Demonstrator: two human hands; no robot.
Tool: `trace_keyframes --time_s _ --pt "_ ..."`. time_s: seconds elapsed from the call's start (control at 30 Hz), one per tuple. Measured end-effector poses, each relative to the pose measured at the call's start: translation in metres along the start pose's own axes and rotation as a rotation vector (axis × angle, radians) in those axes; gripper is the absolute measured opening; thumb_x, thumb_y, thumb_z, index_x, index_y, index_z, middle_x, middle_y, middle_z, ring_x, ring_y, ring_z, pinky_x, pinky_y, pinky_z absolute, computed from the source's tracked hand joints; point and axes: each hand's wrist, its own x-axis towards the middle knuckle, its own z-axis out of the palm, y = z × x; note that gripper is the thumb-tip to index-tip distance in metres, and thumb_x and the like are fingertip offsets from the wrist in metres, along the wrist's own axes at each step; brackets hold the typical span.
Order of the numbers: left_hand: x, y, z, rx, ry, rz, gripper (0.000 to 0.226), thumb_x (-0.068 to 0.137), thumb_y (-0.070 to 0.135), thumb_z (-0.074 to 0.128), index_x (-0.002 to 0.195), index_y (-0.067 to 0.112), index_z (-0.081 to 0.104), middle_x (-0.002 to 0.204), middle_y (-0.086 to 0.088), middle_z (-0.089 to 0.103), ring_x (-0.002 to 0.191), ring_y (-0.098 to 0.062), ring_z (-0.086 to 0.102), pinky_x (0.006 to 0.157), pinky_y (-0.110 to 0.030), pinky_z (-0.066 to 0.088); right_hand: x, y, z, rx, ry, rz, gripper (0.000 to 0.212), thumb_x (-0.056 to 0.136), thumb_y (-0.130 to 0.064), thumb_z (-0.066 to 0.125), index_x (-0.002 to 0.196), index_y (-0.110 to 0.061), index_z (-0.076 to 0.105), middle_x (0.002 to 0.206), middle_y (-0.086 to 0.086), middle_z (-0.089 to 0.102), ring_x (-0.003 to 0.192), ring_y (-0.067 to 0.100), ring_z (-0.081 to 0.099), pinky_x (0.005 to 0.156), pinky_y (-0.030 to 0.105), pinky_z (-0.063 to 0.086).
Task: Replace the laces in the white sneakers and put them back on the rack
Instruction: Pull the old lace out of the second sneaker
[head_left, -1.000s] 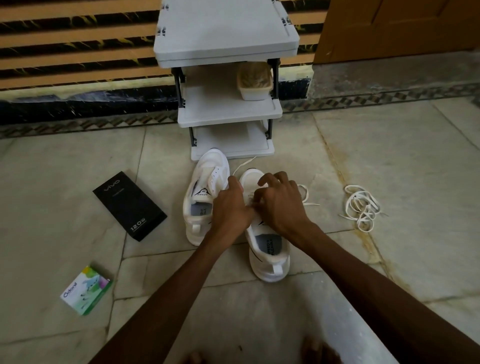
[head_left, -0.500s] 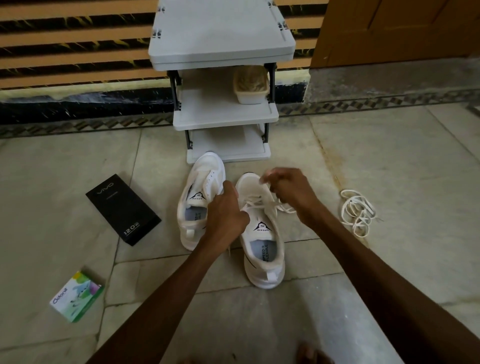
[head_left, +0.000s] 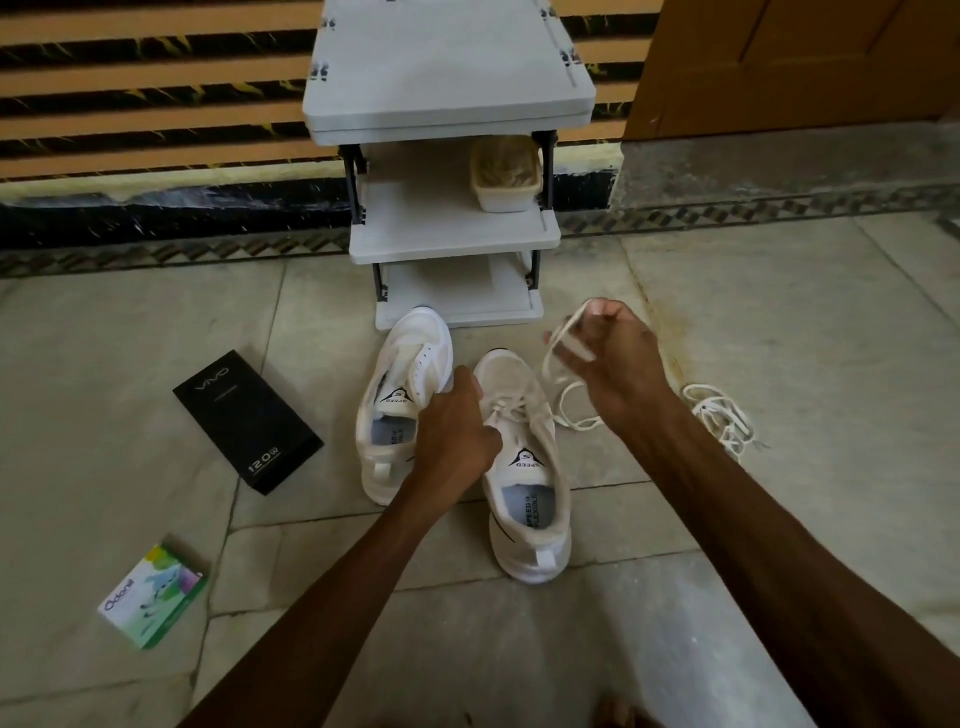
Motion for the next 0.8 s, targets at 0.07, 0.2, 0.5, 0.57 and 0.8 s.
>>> trace_keyframes --time_s 0.07,0.2,0.5,0.57,0.8 --pt "0.001 -0.001 0.001 -0.003 -0.004 0.008 0.04 0.077 0.01 0.066 0.109 0.018 0.043 0.085 -0.002 0.057 0.075 -0.021 0.055 0.053 -0.025 0.034 -0.002 -0.001 0.002 0.138 -0.042 0.112 0.024 0.088 0.001 0.039 0.073 -0.016 0.049 0.066 0.004 0.051 0.051 0.014 0.047 0.053 0.024 0.049" --pt "0.001 -0.003 0.001 -0.007 -0.004 -0.002 0.04 0.078 0.014 0.066 0.113 0.018 0.046 0.087 -0.001 0.057 0.08 -0.021 0.056 0.061 -0.028 0.038 0.004 0.009 -0.004 -0.597 -0.083 -0.2 0.019 0.096 -0.017 0.044 0.082 -0.016 0.055 0.061 -0.002 0.05 0.049 0.01 0.04 0.044 0.021 0.031" --pt "0.001 -0.001 0.017 0.271 -0.044 0.312 0.036 0.09 0.016 0.054 0.125 0.019 0.059 0.13 -0.006 0.043 0.114 -0.025 0.048 0.095 -0.036 0.045 -0.001 0.026 -0.025 -1.618 -0.064 -0.374 0.041 0.09 -0.043 0.061 0.123 -0.019 0.062 0.118 0.008 0.064 0.104 0.027 0.061 0.085 0.037 0.05" --pt "0.004 -0.001 0.019 0.351 -0.077 0.325 0.036 0.091 0.02 0.054 0.126 0.021 0.06 0.132 -0.004 0.042 0.118 -0.025 0.043 0.098 -0.037 0.041 -0.015 0.03 -0.026 -1.657 -0.218 -0.21 0.037 0.084 -0.05 0.066 0.109 -0.023 0.07 0.106 0.001 0.071 0.091 0.018 0.066 0.078 0.03 0.054" --pt "0.017 0.011 0.005 -1.042 -0.223 -0.379 0.02 0.08 -0.006 0.054 0.078 0.009 0.066 0.074 0.0 0.061 0.075 -0.016 0.053 0.063 -0.02 0.043 -0.035 0.042 -0.047 -1.677 -0.162 -0.368 0.02 0.086 -0.03 0.061 0.084 -0.014 0.073 0.076 0.007 0.07 0.074 0.027 0.066 0.059 0.024 0.036"
